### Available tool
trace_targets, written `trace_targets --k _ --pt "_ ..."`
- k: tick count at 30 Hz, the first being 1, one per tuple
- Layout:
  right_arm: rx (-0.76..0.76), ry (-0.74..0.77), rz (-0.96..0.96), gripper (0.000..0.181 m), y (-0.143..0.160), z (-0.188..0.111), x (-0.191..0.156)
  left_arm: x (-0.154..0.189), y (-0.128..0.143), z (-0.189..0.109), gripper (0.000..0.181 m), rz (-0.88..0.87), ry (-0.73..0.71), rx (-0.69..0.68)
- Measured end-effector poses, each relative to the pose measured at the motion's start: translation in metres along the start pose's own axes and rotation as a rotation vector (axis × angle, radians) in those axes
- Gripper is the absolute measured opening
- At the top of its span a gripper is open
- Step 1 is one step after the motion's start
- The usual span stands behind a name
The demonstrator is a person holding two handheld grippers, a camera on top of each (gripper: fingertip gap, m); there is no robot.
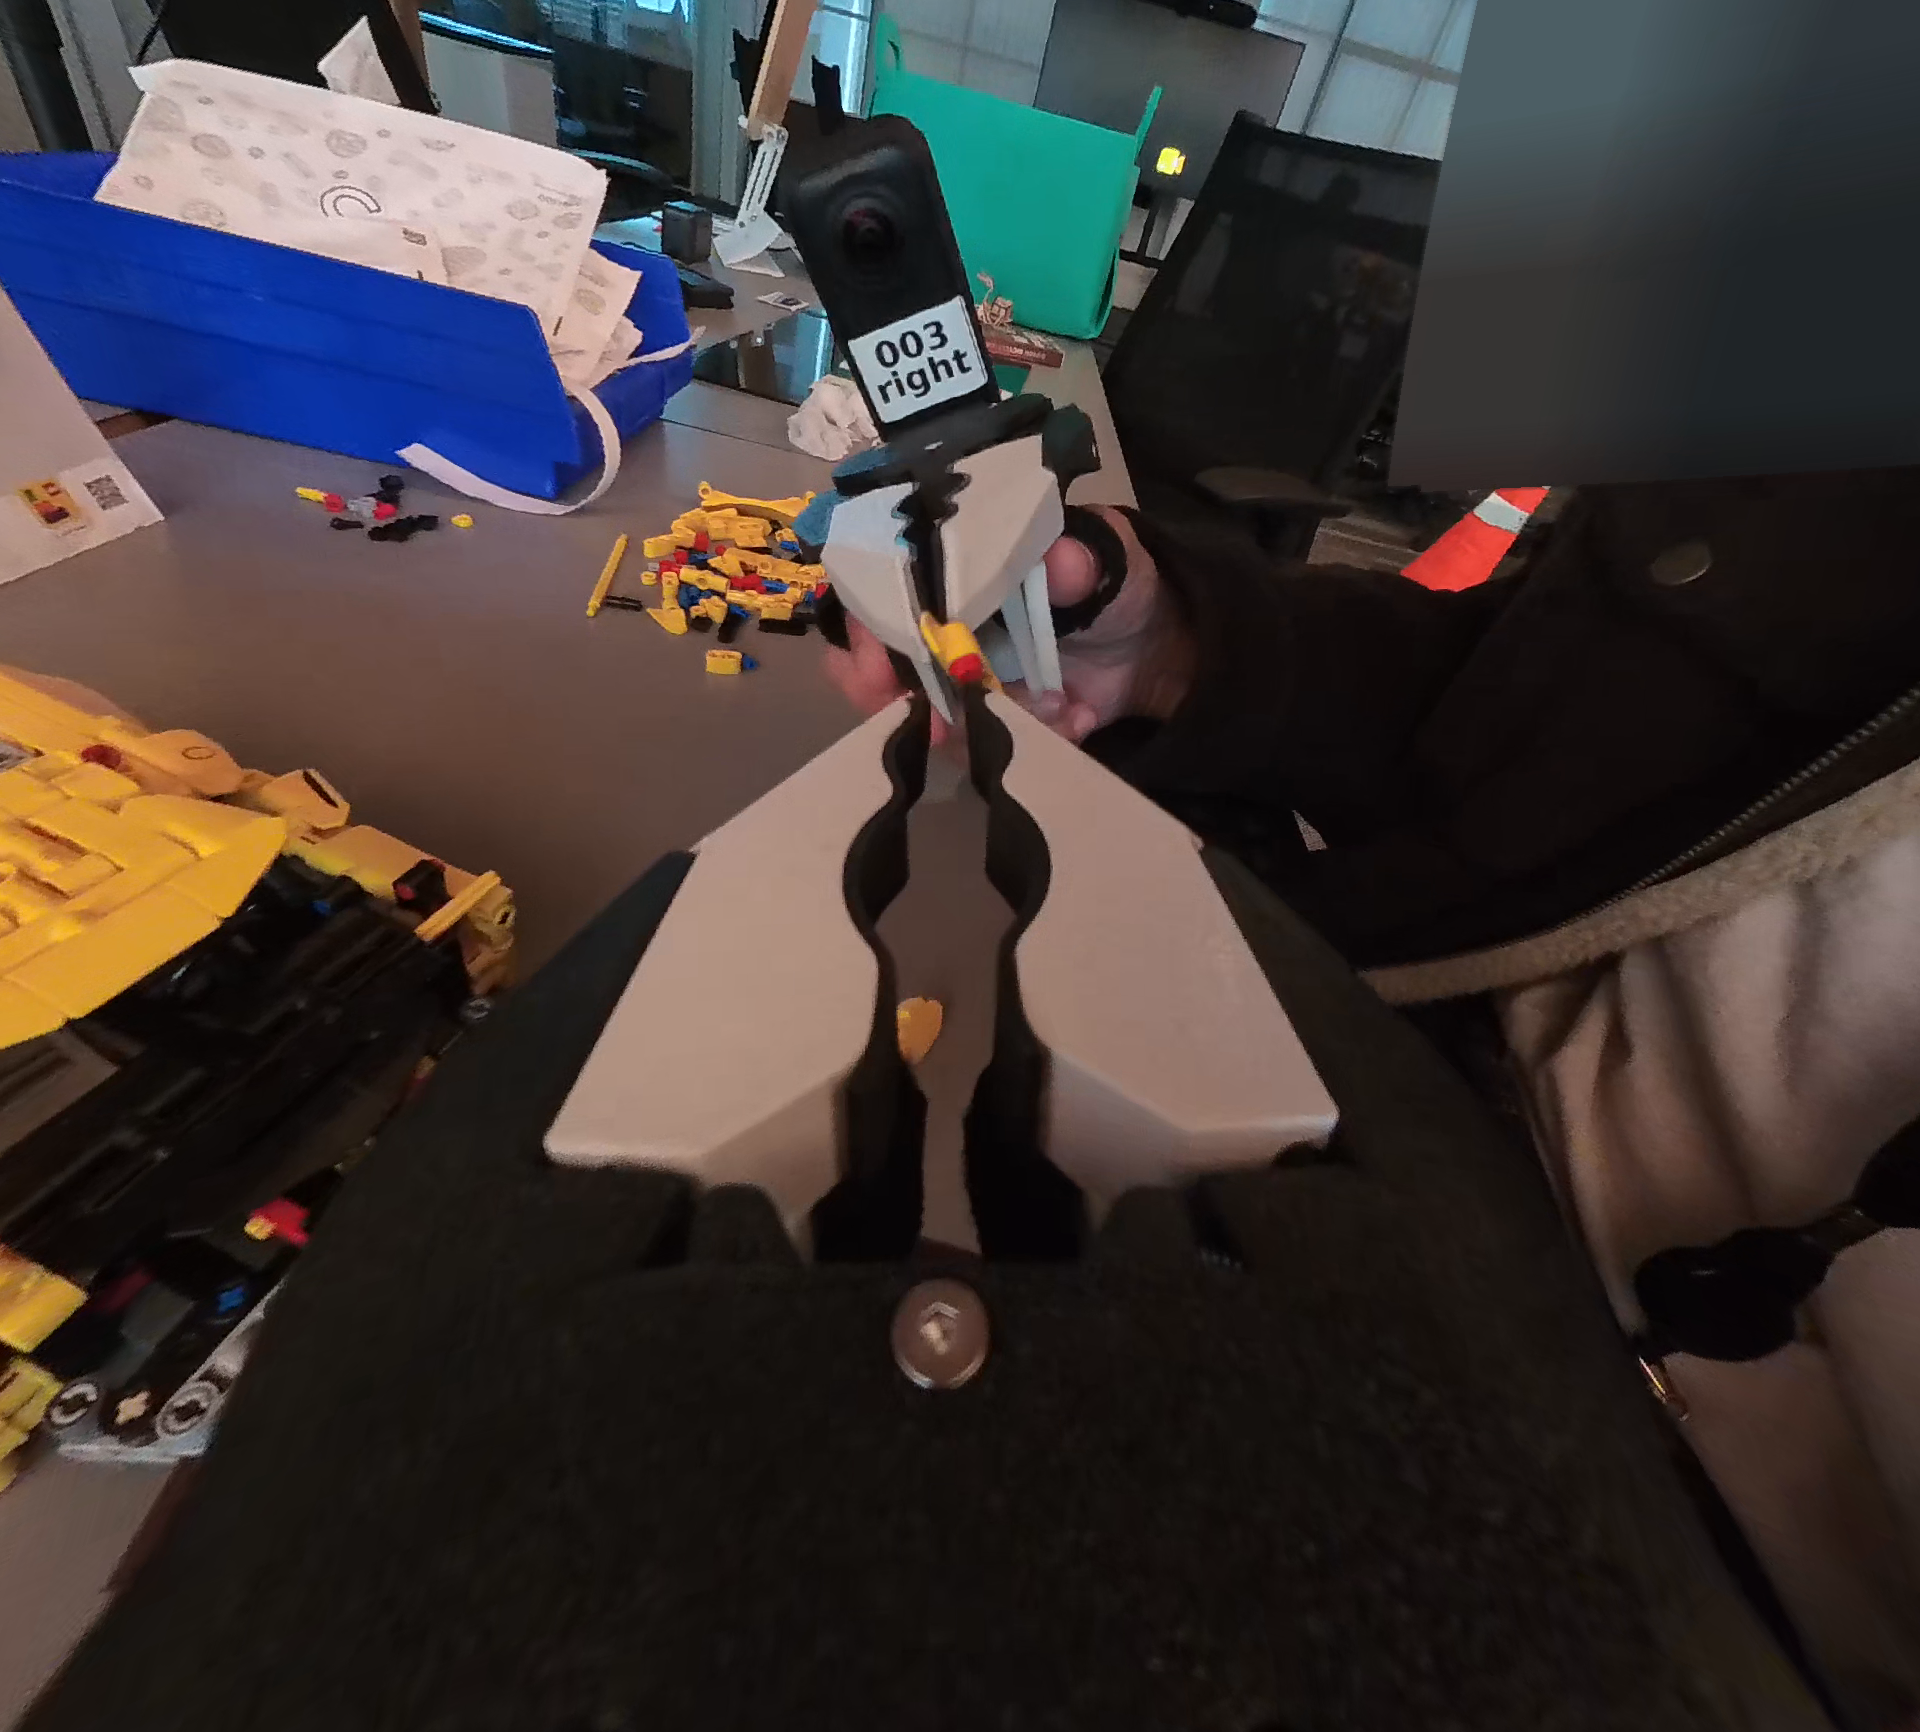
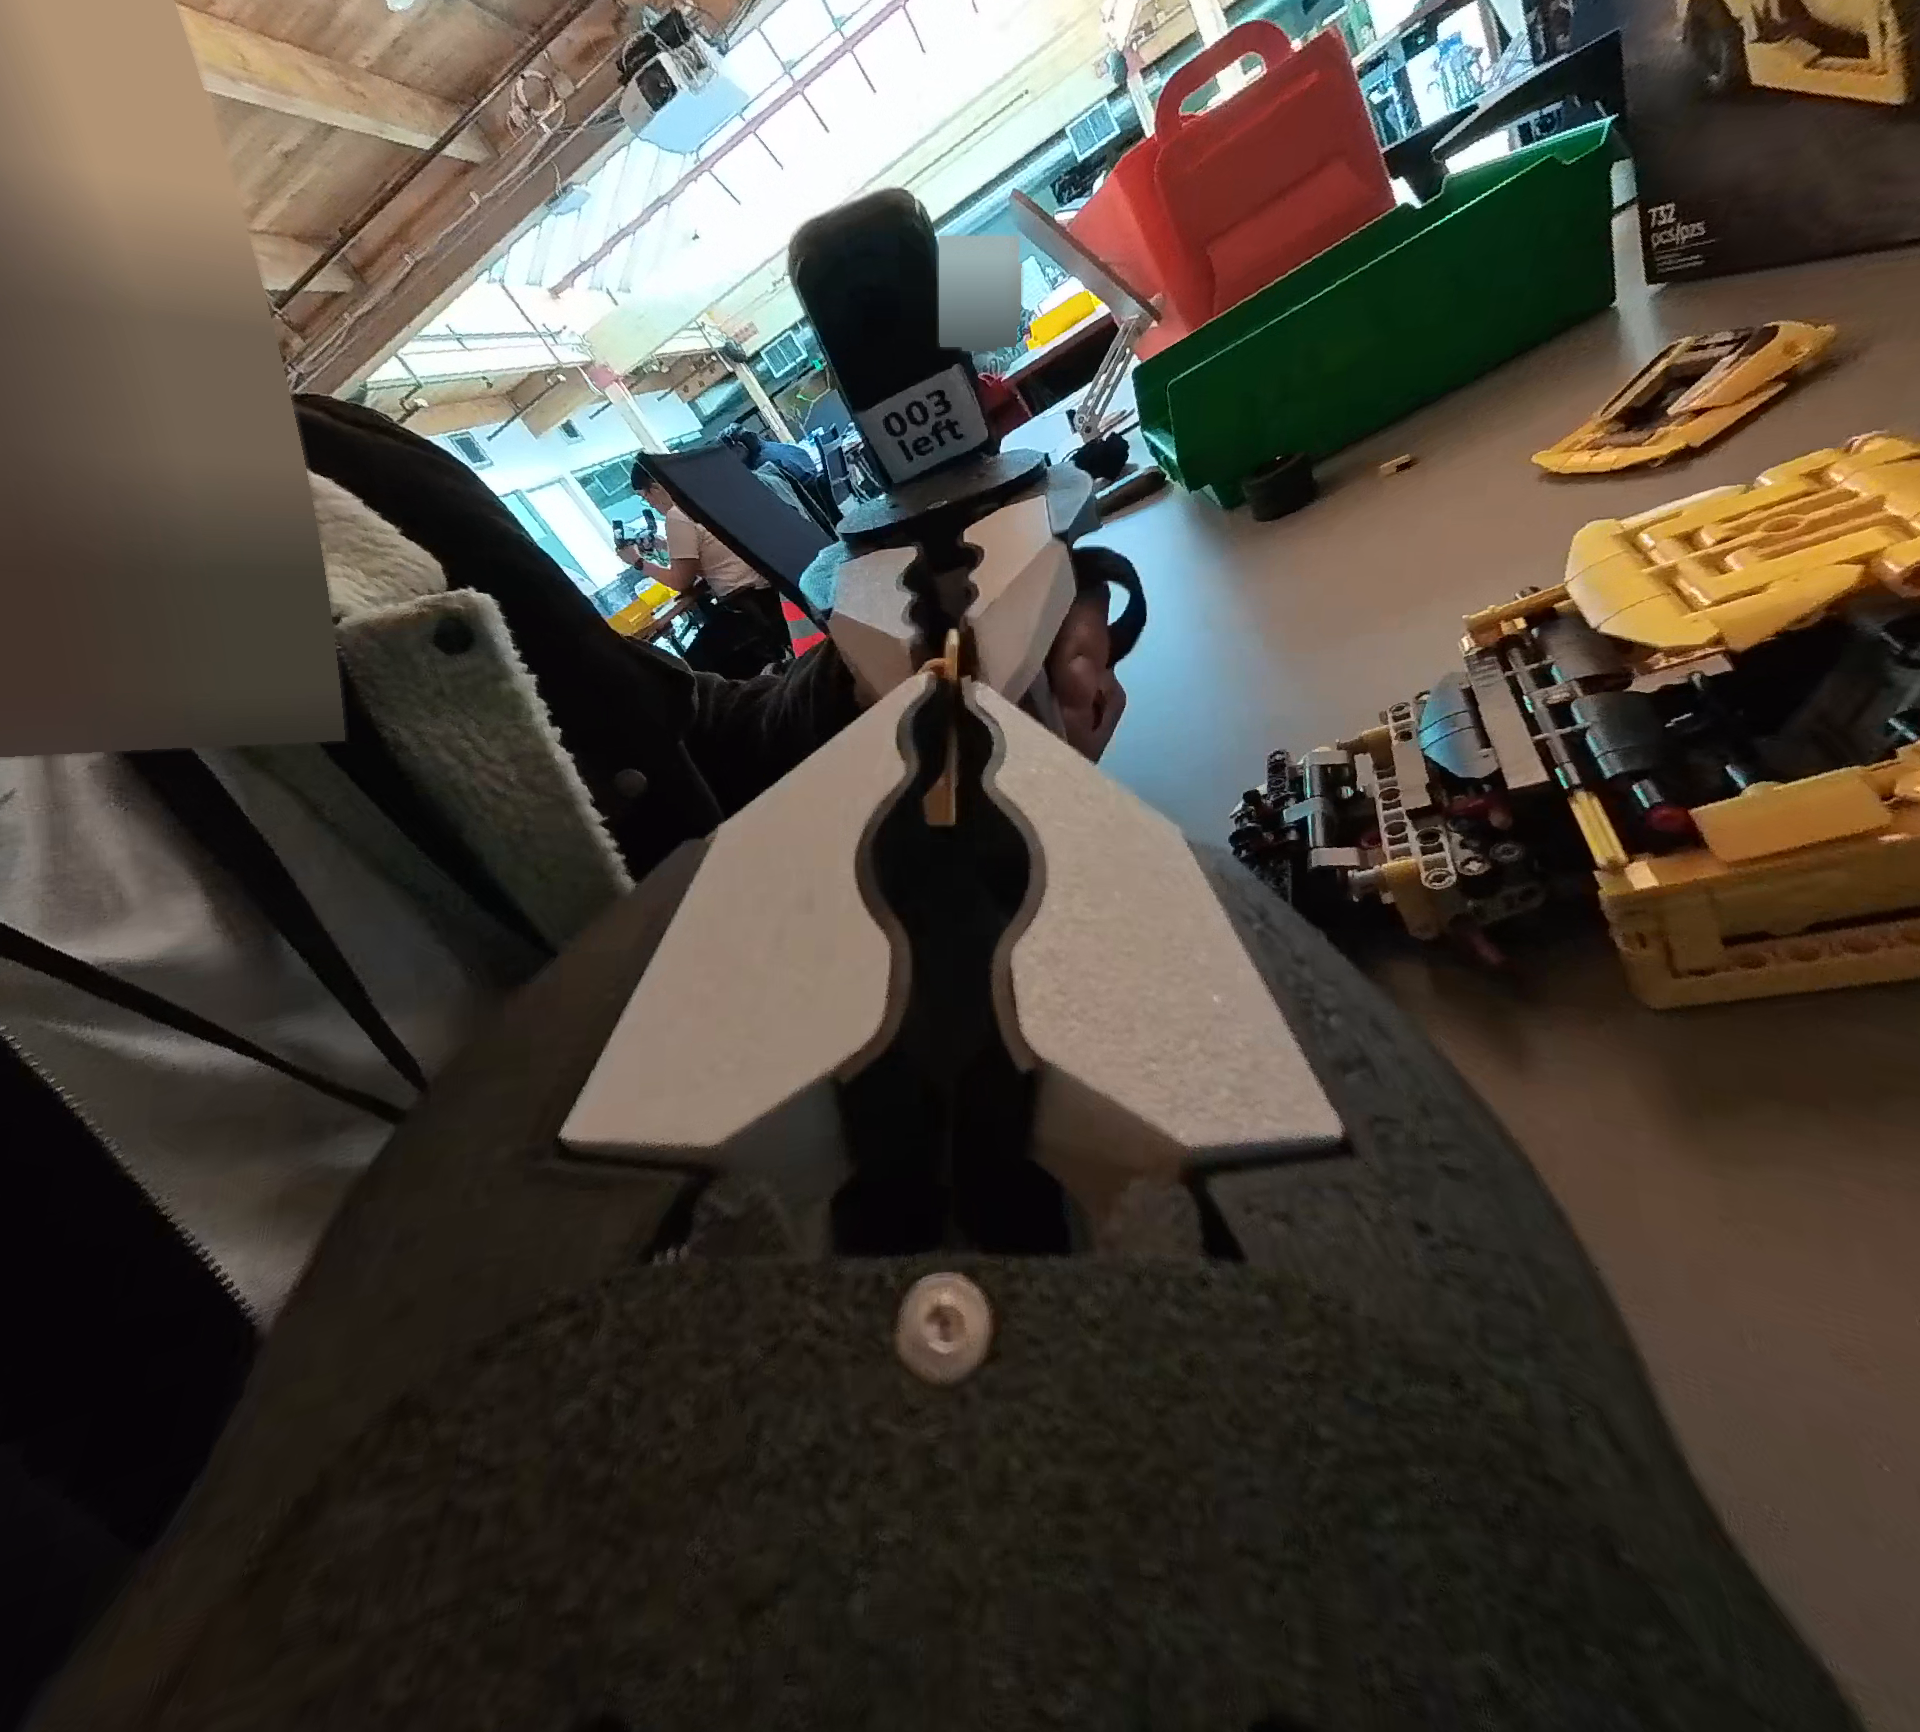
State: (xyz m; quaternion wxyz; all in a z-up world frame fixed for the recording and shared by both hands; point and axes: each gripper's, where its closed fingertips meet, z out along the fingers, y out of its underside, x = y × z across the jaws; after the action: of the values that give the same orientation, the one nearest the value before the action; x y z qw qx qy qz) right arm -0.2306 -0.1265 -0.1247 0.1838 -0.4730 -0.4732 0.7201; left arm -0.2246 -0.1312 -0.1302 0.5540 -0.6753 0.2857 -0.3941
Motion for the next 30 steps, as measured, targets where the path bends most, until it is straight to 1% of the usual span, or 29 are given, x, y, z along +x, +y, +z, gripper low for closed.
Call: trace_targets --k 5,12,16,19,20,22,25,27,28,29,30 --pt "-0.006 0.025 -0.004 0.0 0.001 -0.001 0.004 0.003 -0.002 -0.001 0.007 -0.012 0.024 0.009" --pt "-0.033 0.036 -0.024 0.0 0.005 0.001 0.005 0.0 0.0 -0.001 0.007 -0.025 0.012 -0.001" --pt "-0.044 0.044 -0.033 0.001 0.007 0.001 0.006 0.0 0.003 -0.002 0.006 0.013 -0.001 -0.012" --pt "-0.026 0.04 -0.015 0.0 0.004 0.0 0.007 0.002 0.002 -0.003 0.004 0.049 -0.001 -0.011" --pt "-0.003 0.03 -0.004 0.0 0.0 -0.002 0.006 0.003 0.0 -0.004 0.0 0.049 0.003 0.001" --pt "0.054 -0.02 0.021 0.0 -0.009 -0.007 0.0 0.001 -0.005 -0.007 0.0 0.033 0.0 0.026" --pt "0.01 -0.003 0.014 0.0 -0.001 -0.003 0.003 -0.002 -0.007 -0.008 0.0 0.019 -0.009 0.041" --pt "0.022 -0.007 0.028 0.0 -0.003 -0.003 0.003 -0.006 -0.006 -0.007 0.0 -0.011 -0.025 0.037" --pt "0.045 -0.025 0.058 0.001 -0.006 -0.005 0.003 -0.009 -0.007 -0.007 0.0 -0.025 -0.036 0.043" --pt "0.107 -0.098 0.135 0.001 -0.015 -0.009 -0.003 -0.011 -0.01 -0.008 0.0 -0.03 -0.04 0.062" --pt "0.192 -0.218 0.268 0.0 -0.027 -0.015 -0.01 -0.012 -0.013 -0.008 0.006 -0.02 -0.048 0.082"
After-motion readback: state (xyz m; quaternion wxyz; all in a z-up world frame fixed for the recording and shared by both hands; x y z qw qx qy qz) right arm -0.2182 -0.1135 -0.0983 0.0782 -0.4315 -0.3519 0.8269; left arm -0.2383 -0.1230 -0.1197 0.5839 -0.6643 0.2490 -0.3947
